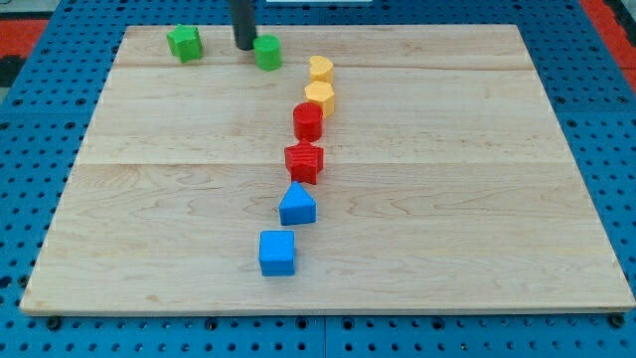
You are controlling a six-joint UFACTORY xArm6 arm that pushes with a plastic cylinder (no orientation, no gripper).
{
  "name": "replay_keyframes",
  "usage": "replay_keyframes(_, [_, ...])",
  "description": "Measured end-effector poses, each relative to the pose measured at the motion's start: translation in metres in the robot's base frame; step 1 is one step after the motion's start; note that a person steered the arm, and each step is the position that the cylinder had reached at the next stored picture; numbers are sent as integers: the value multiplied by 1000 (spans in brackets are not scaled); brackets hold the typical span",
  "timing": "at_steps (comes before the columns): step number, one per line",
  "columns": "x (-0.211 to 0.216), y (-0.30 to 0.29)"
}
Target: Adjust the yellow blocks and green circle in a vertical line
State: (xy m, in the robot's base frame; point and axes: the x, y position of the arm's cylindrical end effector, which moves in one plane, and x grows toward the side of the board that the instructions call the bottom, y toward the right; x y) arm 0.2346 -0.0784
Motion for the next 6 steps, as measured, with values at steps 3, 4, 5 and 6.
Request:
replay_keyframes(3, [-1, 88])
replay_keyframes(4, [13, 98])
replay_keyframes(5, [16, 65])
replay_keyframes(6, [22, 61])
